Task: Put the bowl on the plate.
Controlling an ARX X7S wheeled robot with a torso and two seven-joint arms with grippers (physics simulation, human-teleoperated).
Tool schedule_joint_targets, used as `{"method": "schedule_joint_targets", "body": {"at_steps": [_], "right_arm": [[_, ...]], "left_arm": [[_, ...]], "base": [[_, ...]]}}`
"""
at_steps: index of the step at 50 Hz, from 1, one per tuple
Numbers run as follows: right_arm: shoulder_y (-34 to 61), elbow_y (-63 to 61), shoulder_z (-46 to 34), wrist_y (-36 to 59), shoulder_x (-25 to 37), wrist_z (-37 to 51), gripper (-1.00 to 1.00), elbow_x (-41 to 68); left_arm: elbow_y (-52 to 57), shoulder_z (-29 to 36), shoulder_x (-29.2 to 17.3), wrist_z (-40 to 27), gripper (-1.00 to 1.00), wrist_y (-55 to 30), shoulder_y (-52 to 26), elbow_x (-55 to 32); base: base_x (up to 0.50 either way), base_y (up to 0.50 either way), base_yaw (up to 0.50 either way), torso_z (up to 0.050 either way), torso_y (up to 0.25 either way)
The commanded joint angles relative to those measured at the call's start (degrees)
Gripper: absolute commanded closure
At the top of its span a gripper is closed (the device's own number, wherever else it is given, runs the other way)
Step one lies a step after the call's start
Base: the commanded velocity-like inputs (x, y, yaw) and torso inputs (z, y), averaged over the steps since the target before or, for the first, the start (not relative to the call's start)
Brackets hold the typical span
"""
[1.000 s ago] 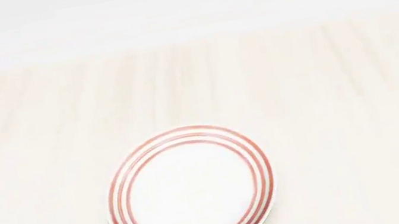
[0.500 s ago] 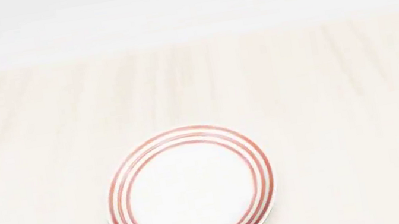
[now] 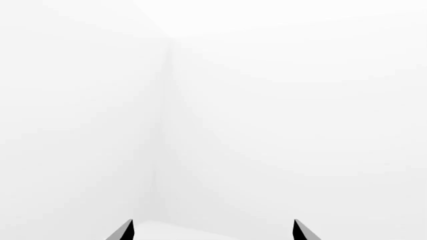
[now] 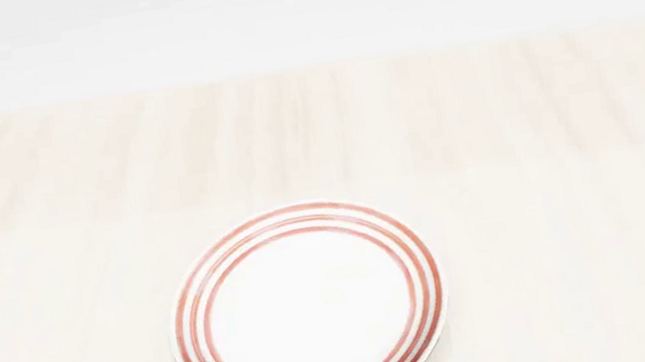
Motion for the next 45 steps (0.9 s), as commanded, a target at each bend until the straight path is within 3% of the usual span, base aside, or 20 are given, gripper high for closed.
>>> {"method": "schedule_joint_targets", "body": {"at_steps": [1, 45], "right_arm": [[1.0, 2.1, -3.3, -0.7, -0.6, -2.0, -1.0, -4.6], [4.0, 7.8, -17.5, -4.9, -3.0, -9.0, -1.0, -16.7]], "left_arm": [[0.1, 0.0, -0.4, -0.3, -1.0, 0.0, 0.2, -0.3], [0.3, 0.2, -1.6, -1.5, -1.0, 0.3, 0.9, -0.9]], "base": [[0.0, 0.0, 0.0, 0.0, 0.0], [0.0, 0.0, 0.0, 0.0, 0.0]]}}
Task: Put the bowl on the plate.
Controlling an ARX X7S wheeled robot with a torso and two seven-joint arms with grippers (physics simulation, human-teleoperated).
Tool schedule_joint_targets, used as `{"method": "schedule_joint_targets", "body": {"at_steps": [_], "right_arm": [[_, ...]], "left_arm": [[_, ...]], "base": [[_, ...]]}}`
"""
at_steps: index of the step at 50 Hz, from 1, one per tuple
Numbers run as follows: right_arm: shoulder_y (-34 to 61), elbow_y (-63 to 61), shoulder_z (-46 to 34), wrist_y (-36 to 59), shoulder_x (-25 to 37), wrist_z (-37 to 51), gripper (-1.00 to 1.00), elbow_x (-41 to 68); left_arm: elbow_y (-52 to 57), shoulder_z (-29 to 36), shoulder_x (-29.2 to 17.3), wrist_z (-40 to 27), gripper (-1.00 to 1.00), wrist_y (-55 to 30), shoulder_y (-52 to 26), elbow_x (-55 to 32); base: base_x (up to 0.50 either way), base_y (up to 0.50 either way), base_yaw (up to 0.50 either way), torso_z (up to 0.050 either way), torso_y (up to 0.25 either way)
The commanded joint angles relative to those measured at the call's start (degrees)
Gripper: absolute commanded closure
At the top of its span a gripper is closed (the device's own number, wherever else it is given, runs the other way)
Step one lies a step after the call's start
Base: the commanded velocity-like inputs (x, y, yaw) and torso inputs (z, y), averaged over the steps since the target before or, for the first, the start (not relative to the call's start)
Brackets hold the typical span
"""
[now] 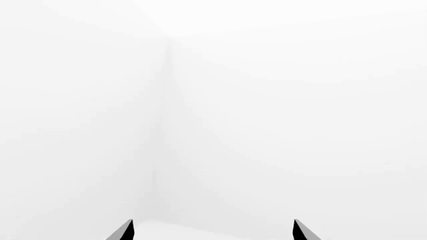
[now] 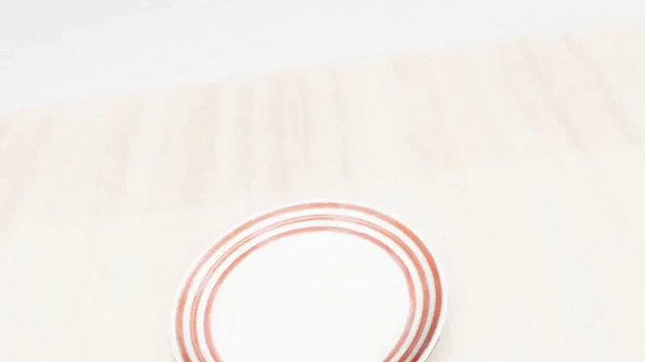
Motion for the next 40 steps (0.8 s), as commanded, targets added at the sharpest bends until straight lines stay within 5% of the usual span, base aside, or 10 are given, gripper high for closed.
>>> {"method": "schedule_joint_targets", "body": {"at_steps": [1, 40], "right_arm": [[0.5, 1.9, -3.0, -1.2, -0.7, -1.5, -1.0, -2.9], [1.0, 7.2, -9.5, -4.6, -2.3, -4.8, -1.0, -9.0]], "left_arm": [[0.0, 0.0, -0.3, -0.3, -1.0, 0.0, 0.1, -0.2], [0.0, 0.2, -1.2, -1.3, -1.0, 0.5, 0.6, -0.5]], "base": [[0.0, 0.0, 0.0, 0.0, 0.0], [0.0, 0.0, 0.0, 0.0, 0.0]]}}
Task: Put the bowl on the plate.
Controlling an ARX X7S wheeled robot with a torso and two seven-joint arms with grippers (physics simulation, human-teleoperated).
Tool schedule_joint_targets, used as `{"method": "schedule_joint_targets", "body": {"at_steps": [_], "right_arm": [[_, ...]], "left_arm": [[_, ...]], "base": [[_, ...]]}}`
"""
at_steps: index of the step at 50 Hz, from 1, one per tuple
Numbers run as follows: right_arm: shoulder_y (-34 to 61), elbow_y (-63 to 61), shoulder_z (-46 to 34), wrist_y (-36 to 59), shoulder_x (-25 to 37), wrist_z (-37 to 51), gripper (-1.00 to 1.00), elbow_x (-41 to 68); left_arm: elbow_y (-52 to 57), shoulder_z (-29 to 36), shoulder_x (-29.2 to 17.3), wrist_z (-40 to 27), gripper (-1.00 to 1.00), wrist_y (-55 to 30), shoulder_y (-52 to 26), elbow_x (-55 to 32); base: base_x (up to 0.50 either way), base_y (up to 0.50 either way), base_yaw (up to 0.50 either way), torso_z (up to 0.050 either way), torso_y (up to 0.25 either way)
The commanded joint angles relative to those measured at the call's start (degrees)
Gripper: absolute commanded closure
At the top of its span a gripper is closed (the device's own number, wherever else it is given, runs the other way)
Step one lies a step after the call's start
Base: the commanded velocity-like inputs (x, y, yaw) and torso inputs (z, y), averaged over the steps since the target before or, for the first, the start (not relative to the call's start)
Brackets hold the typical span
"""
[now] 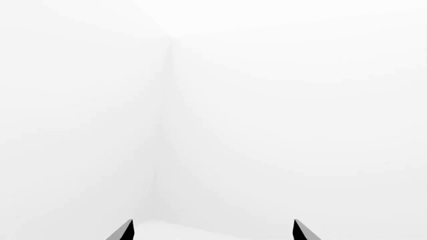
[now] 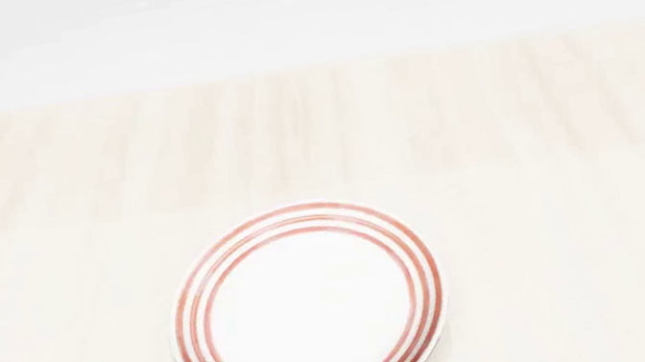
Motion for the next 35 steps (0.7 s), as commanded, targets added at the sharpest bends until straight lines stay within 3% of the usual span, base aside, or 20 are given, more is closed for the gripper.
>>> {"method": "schedule_joint_targets", "body": {"at_steps": [1, 20, 21, 35], "right_arm": [[0.4, 1.5, -1.9, -0.8, -0.4, -0.7, -1.0, -1.5], [1.1, 2.7, -4.1, -1.3, -0.6, -1.2, -1.0, -2.4], [1.2, 2.8, -3.8, -1.2, -0.8, -1.1, 1.0, -2.0], [0.4, -2.0, -1.3, -2.2, -1.4, 0.1, 1.0, -0.1]], "left_arm": [[0.1, 0.1, -0.3, -0.3, -1.0, 0.1, 0.1, -0.1], [0.3, -0.1, -0.6, -0.8, -1.0, 0.3, 0.5, -0.3], [0.3, 0.0, -0.7, -0.8, -1.0, 0.4, 0.5, -0.3], [0.4, -0.1, -1.0, -1.0, -1.0, 0.6, 0.7, -0.6]], "base": [[0.0, 0.0, 0.0, 0.0, 0.0], [0.0, 0.0, 0.0, 0.0, 0.0], [0.0, 0.0, 0.0, 0.0, 0.0], [0.0, 0.0, 0.0, 0.0, 0.0]]}}
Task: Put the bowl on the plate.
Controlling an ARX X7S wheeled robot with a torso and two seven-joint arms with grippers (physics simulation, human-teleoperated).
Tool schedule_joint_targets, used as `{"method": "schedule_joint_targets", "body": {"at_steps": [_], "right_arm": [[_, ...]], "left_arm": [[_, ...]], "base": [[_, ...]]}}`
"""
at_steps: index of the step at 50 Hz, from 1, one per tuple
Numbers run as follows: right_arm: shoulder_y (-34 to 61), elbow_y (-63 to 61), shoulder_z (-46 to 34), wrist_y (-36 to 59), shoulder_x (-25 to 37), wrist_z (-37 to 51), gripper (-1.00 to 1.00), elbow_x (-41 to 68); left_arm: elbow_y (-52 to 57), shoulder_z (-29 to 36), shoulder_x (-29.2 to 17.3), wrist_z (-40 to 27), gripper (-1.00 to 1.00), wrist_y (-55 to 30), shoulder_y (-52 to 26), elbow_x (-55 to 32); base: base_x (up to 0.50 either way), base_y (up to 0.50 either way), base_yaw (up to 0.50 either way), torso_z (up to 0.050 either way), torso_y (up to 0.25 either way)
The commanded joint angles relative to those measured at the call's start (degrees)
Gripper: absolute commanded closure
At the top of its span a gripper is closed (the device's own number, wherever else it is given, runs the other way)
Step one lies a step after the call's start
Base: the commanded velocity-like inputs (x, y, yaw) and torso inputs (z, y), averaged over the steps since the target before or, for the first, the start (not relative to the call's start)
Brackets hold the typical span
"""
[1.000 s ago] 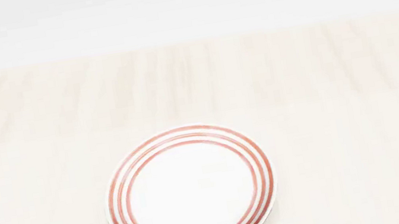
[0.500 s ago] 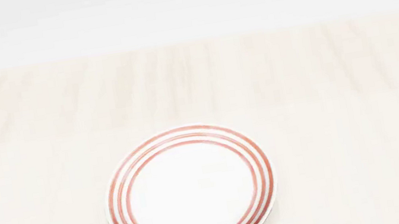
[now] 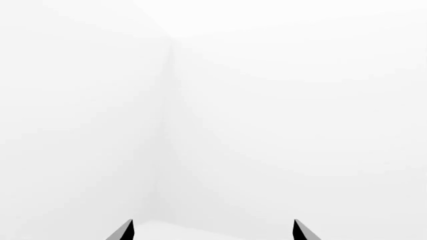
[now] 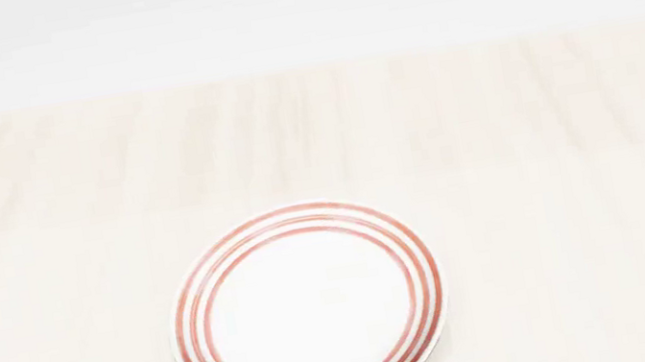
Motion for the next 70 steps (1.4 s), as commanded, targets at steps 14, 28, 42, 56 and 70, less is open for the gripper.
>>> {"method": "schedule_joint_targets", "body": {"at_steps": [14, 28, 42, 56, 70], "right_arm": [[4.4, -19.5, 6.7, -5.8, -0.6, 2.5, 1.0, 9.9], [23.5, -14.9, -7.4, -4.8, -2.6, 5.7, 1.0, 9.7], [39.5, -0.5, -17.3, -2.6, -9.5, 10.6, 1.0, 8.1], [52.8, 15.6, -22.7, 1.5, -15.0, 18.0, 1.0, 7.5], [62.4, 31.8, -28.8, -1.9, -20.0, 15.5, 1.0, 0.6]], "left_arm": [[-0.1, 0.8, -0.6, -0.4, -1.0, -0.1, -0.4, -0.1], [-0.2, 0.0, -0.7, -0.7, -1.0, 0.5, 0.2, -0.9], [0.0, 0.4, -0.8, -0.9, -1.0, 0.8, 0.7, -0.7], [-0.2, -0.6, -1.0, -0.8, -1.0, 1.7, 2.0, -2.4], [-0.1, -1.4, -0.9, -1.4, -1.0, 2.2, 2.8, -3.0]], "base": [[0.0, 0.0, 0.0, 0.0, 0.001], [0.0, 0.0, 0.0, 0.0, 0.0], [0.0, 0.0, 0.0, 0.0, 0.0], [0.0, 0.0, 0.0, 0.0, 0.0], [0.0, 0.0, 0.0, 0.0, 0.001]]}}
